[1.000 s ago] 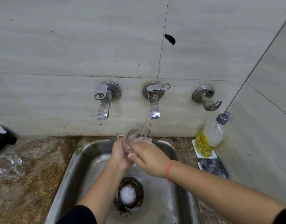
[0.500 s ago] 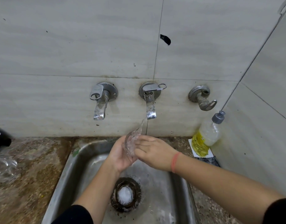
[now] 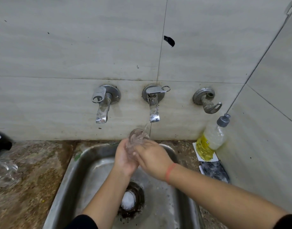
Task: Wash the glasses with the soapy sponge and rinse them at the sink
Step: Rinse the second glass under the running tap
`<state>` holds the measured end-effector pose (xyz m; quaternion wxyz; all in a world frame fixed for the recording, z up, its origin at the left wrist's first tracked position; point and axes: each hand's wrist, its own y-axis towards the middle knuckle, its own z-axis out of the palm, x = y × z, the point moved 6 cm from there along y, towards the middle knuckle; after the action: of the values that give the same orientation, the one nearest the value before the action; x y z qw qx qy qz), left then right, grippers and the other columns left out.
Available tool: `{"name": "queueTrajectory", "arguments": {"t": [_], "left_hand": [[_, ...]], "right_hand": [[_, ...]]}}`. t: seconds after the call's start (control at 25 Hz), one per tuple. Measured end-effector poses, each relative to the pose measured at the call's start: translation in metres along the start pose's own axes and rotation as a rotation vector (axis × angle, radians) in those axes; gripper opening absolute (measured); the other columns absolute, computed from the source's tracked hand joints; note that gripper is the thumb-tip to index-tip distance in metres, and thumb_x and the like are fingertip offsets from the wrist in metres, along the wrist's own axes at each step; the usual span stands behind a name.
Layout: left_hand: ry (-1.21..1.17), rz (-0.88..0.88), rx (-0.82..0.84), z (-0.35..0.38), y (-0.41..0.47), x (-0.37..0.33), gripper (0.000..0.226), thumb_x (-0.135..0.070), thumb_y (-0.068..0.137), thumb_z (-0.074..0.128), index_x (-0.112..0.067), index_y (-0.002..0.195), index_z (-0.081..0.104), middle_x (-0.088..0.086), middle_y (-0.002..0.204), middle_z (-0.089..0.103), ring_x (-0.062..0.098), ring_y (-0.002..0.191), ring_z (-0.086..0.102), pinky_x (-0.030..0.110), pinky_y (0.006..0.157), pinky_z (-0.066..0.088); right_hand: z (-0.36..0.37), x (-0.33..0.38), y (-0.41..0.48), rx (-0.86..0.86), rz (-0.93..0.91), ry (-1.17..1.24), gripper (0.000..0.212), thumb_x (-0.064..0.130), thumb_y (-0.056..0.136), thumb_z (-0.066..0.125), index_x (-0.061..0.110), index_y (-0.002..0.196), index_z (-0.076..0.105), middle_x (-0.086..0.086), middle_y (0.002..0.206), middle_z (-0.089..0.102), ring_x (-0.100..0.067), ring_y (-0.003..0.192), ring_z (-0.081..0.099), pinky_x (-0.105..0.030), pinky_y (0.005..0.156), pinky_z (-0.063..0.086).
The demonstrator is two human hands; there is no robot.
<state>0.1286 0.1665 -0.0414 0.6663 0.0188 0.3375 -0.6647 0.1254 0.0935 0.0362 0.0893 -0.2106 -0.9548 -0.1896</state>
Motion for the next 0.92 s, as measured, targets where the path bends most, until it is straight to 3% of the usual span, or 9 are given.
{"name": "queueTrajectory", "arguments": {"t": [0.08,0.2,0.32,0.4,0.48,0.56,0.64,0.76,0.92], "left_hand": [[-0.044,0.013,-0.022,-0.003,0.004,0.002,0.028,-0.018,0.092,0.04,-0.004,0.083,0.062,0.01,0.074,0.064,0.022,0.069,0.064,0.027,0.065,0.055],[0.071,-0.147,0.047,-0.004,-0.004,-0.001,0.025,-0.021,0.089,0.047,-0.004,0.084,0.065,0.009,0.074,0.062,0.021,0.062,0.062,0.027,0.055,0.053],[0.147,-0.216,0.093,0.008,-0.013,0.007,0.024,-0.018,0.087,0.048,-0.005,0.081,0.068,0.006,0.07,0.062,0.017,0.057,0.06,0.026,0.05,0.053],[0.059,-0.152,0.047,0.013,-0.008,0.014,0.033,-0.01,0.093,0.039,0.0,0.082,0.068,0.01,0.07,0.065,0.019,0.056,0.064,0.026,0.049,0.054],[0.034,-0.074,0.028,0.019,0.001,0.012,0.044,-0.008,0.098,0.031,0.003,0.085,0.071,0.015,0.08,0.069,0.022,0.066,0.069,0.029,0.059,0.058],[0.217,0.016,-0.017,0.027,0.009,0.005,0.044,-0.014,0.102,0.028,0.002,0.1,0.069,0.017,0.097,0.07,0.026,0.085,0.068,0.034,0.08,0.055],[0.426,0.105,-0.033,0.039,0.012,0.002,0.043,-0.024,0.106,0.023,-0.003,0.111,0.062,0.012,0.114,0.067,0.024,0.103,0.064,0.035,0.093,0.049],[0.691,0.243,0.034,0.059,0.005,0.002,0.037,-0.017,0.105,0.03,-0.005,0.098,0.065,0.008,0.11,0.07,0.02,0.101,0.065,0.03,0.09,0.051],[1.023,0.421,0.058,0.065,-0.002,-0.003,0.015,-0.009,0.095,0.054,-0.009,0.095,0.069,0.004,0.104,0.072,0.017,0.101,0.065,0.024,0.086,0.052]], "right_hand": [[0.006,0.004,0.0,0.067,0.034,0.041,0.031,0.03,0.089,0.04,0.013,0.096,0.064,-0.009,0.095,0.07,-0.027,0.097,0.062,-0.039,0.098,0.042],[-0.004,-0.008,-0.019,-0.053,-0.327,-0.342,0.025,0.029,0.095,0.044,0.016,0.091,0.065,0.0,0.093,0.069,-0.016,0.106,0.059,-0.052,0.114,0.024],[-0.014,-0.012,-0.02,-0.256,-0.295,-0.213,0.015,0.013,0.089,0.052,0.009,0.077,0.06,-0.005,0.078,0.061,-0.02,0.089,0.054,-0.048,0.11,0.034],[-0.02,-0.02,-0.013,-0.316,-0.028,0.002,0.021,0.017,0.091,0.047,0.008,0.077,0.059,-0.008,0.074,0.061,-0.022,0.078,0.053,-0.037,0.093,0.045],[-0.022,-0.042,-0.013,-0.364,0.392,0.344,0.033,0.023,0.095,0.04,0.009,0.075,0.061,-0.008,0.072,0.064,-0.022,0.069,0.057,-0.029,0.07,0.045],[-0.013,-0.069,-0.025,-0.439,0.867,0.858,0.037,0.022,0.099,0.039,0.012,0.07,0.059,-0.007,0.066,0.065,-0.021,0.062,0.059,-0.032,0.067,0.048],[0.013,-0.081,-0.04,-0.397,1.246,1.328,0.035,0.018,0.101,0.037,0.015,0.071,0.055,0.001,0.049,0.06,-0.013,0.046,0.057,-0.03,0.059,0.047],[0.03,-0.082,-0.057,-0.361,1.497,1.695,0.033,0.016,0.099,0.039,0.013,0.07,0.053,0.006,0.039,0.053,-0.005,0.032,0.051,-0.025,0.053,0.049],[0.04,-0.079,-0.062,-0.36,1.582,1.805,0.041,0.009,0.095,0.04,0.009,0.059,0.059,0.001,0.038,0.053,-0.007,0.029,0.051,-0.023,0.042,0.051]]}}
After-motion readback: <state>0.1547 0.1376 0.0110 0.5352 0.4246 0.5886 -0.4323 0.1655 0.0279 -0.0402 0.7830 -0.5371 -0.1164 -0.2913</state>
